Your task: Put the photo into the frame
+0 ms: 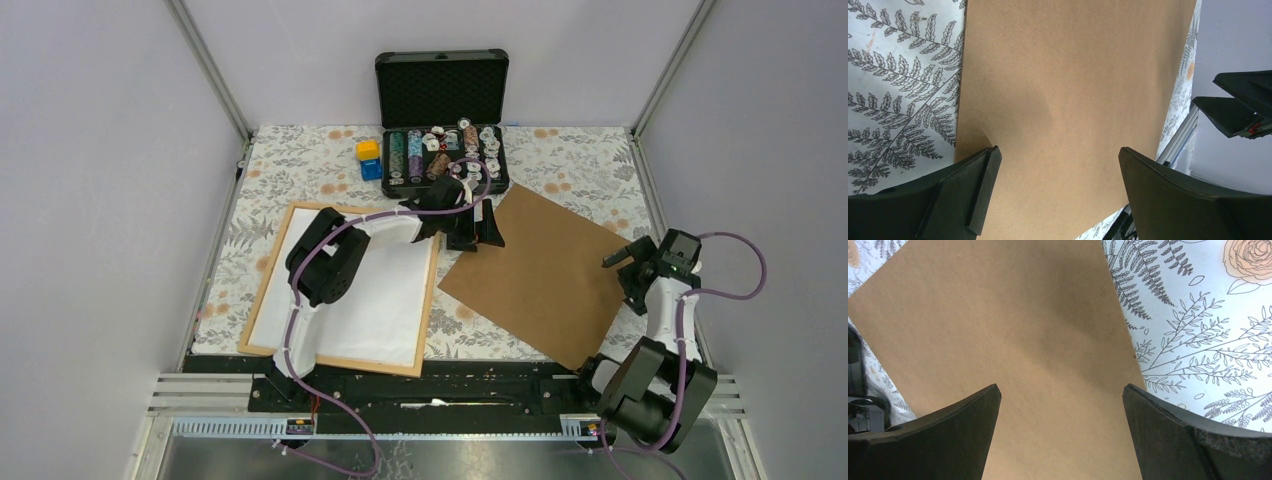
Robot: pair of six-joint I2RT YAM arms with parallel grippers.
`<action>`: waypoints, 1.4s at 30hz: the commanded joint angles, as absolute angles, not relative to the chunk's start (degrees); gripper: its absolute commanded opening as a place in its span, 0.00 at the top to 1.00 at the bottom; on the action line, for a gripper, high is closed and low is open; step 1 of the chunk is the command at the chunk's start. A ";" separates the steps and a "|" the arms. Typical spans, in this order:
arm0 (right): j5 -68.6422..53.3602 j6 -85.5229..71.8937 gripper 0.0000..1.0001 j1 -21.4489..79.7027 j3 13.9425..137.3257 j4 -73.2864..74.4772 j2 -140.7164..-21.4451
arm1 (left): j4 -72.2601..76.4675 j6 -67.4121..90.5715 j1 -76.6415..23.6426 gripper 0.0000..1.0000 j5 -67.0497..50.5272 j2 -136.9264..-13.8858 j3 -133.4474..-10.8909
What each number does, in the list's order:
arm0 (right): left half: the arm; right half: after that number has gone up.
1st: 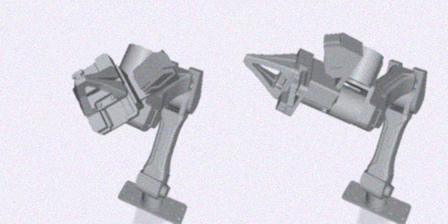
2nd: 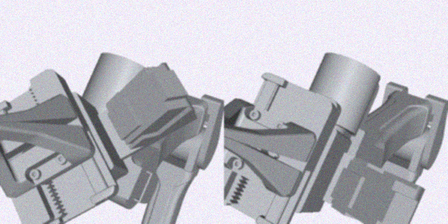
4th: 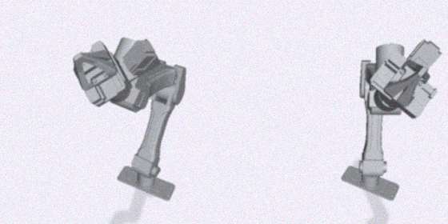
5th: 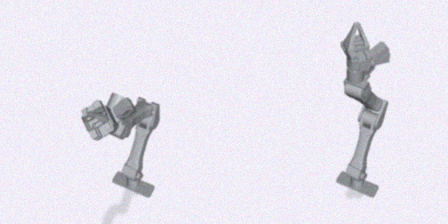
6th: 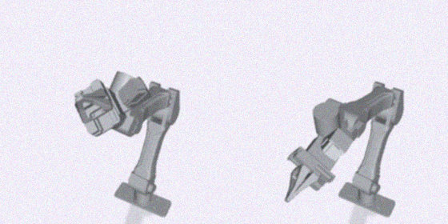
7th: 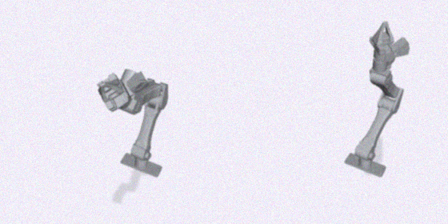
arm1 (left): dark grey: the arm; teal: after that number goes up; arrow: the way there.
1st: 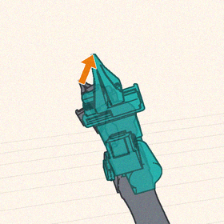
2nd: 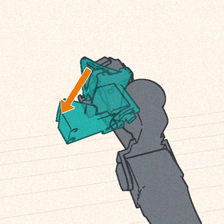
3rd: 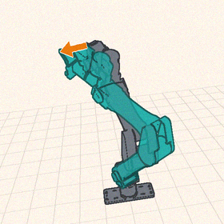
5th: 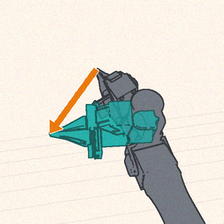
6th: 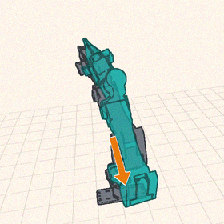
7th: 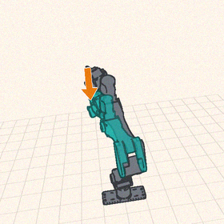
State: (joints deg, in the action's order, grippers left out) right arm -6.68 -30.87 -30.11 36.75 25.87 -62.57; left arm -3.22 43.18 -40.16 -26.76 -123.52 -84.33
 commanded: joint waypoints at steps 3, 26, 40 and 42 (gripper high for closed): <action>-10.47 -28.97 0.00 -30.01 35.79 19.76 -66.43 | -4.74 38.80 -40.74 0.01 -20.38 -124.54 -86.03; 4.58 -31.95 0.00 -40.20 38.08 7.65 -70.85 | -11.57 45.39 -40.23 0.01 -26.47 -137.59 -97.03; -7.47 -30.98 0.00 -42.28 37.88 0.83 -72.73 | -14.82 37.87 -42.04 0.01 -8.45 -129.55 -95.44; -6.82 -30.59 0.00 -42.28 37.88 0.76 -72.52 | -15.98 37.66 -41.91 0.01 -3.12 -127.92 -94.39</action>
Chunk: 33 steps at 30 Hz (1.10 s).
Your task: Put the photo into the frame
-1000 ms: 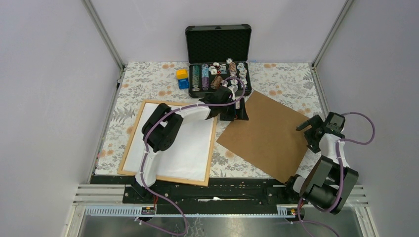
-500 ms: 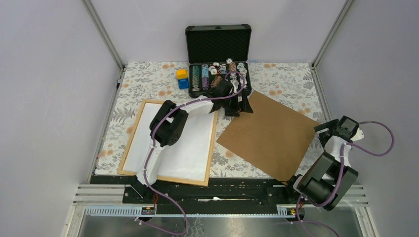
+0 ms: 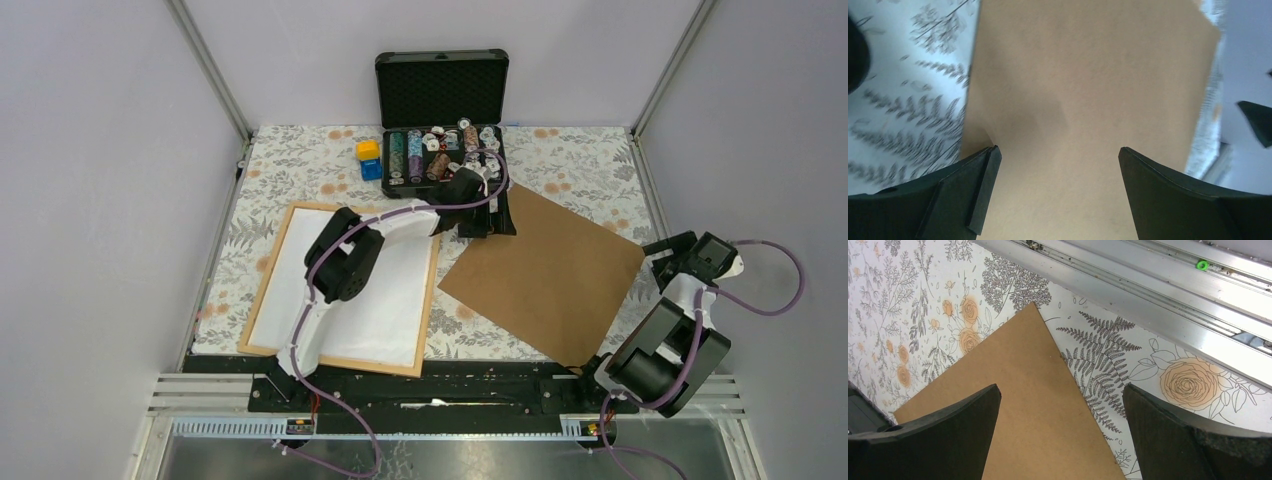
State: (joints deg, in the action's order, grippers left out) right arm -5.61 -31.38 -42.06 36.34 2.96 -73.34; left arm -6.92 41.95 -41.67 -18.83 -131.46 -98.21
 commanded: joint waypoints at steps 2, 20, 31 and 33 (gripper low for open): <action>-5.68 -30.03 0.00 -42.28 38.12 0.80 -72.88 | -16.11 38.26 -41.43 0.01 -4.35 -128.46 -94.61; -8.77 -27.06 0.00 -46.50 43.51 -0.40 -83.16 | -19.46 42.53 -39.92 0.01 -14.10 -135.39 -99.33; -16.62 -27.60 0.00 -48.84 44.95 -3.75 -88.15 | -17.39 44.02 -41.35 0.01 -23.71 -140.47 -102.93; -16.41 -27.85 0.00 -48.78 44.47 -4.04 -87.83 | -17.22 44.24 -41.70 0.01 -24.56 -141.06 -103.45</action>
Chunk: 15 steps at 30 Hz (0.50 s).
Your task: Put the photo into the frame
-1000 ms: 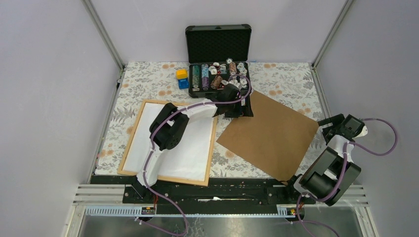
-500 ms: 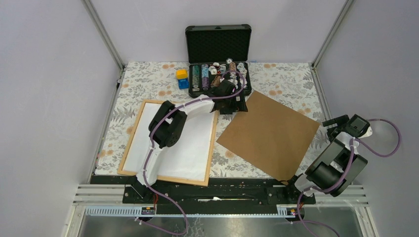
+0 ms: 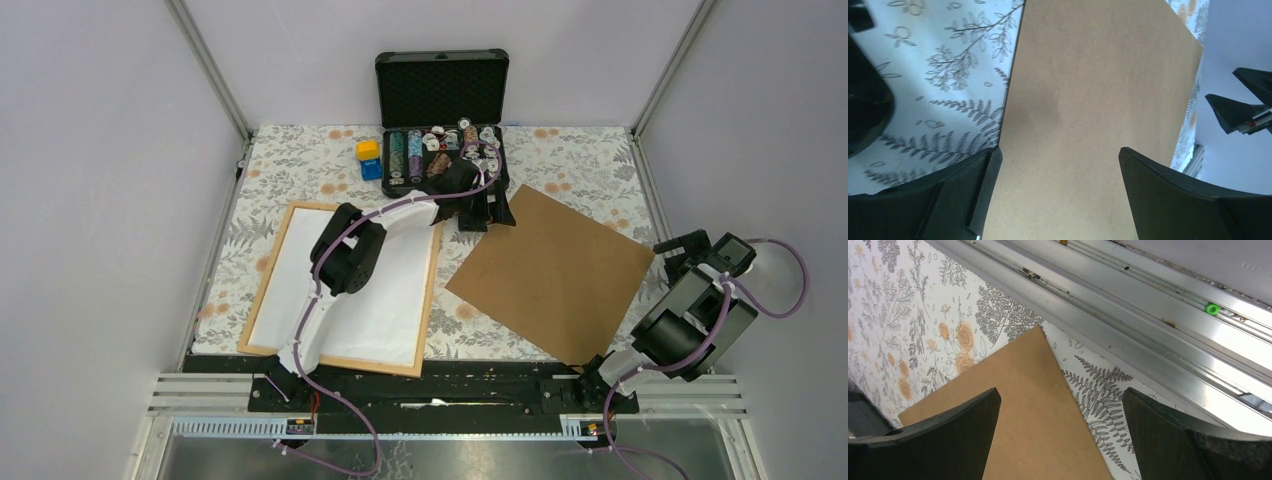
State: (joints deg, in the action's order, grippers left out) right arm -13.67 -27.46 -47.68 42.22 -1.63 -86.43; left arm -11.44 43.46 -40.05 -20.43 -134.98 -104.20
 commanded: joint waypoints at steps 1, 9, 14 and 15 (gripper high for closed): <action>-16.76 -28.08 0.00 -48.78 44.07 -4.54 -87.61 | -17.18 44.21 -41.90 0.01 -24.87 -141.28 -103.71; -11.41 -28.05 0.00 -49.46 43.68 -4.43 -89.00 | -16.29 43.86 -42.54 0.01 -27.18 -141.84 -104.15; -16.38 -30.67 0.00 -51.22 45.12 -7.98 -93.17 | -16.37 44.02 -42.63 0.01 -27.73 -143.03 -105.38; -17.48 -31.38 0.00 -51.16 45.02 -9.95 -93.77 | -16.68 43.99 -42.67 0.01 -27.83 -143.43 -106.03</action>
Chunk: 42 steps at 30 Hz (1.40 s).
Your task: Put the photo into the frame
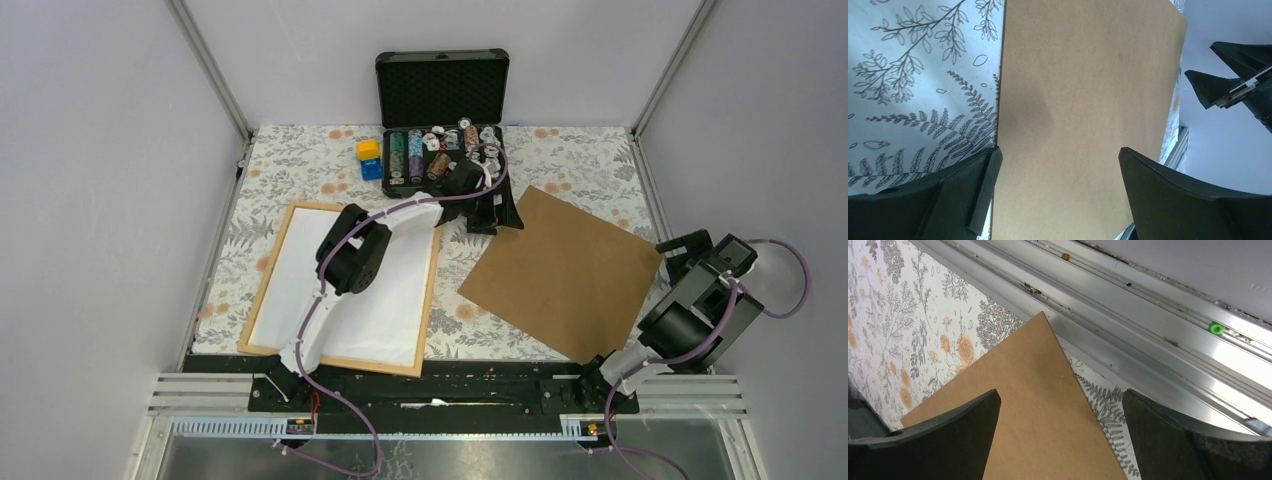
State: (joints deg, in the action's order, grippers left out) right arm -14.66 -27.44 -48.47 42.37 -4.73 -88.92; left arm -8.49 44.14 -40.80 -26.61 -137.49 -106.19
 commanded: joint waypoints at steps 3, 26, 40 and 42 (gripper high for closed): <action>-19.79 -33.14 0.00 -51.11 45.38 -13.94 -95.52 | -17.50 43.87 -42.77 0.01 -28.10 -144.55 -107.53; -2.42 -24.25 0.02 -39.20 54.62 -3.58 -99.11 | -11.34 46.76 -40.95 0.01 -29.49 -142.20 -101.16; -17.73 -28.68 0.03 -39.47 51.28 -15.79 -100.62 | -10.90 46.93 -40.94 0.01 -30.10 -142.38 -101.08; -19.47 -29.75 0.04 -39.46 48.36 -20.33 -96.15 | -10.79 46.93 -40.92 0.01 -30.21 -142.38 -101.07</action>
State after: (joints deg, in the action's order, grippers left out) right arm -8.54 -25.80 -39.20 51.48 -9.06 -101.47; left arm -0.95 48.07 -40.23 -31.70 -138.98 -104.51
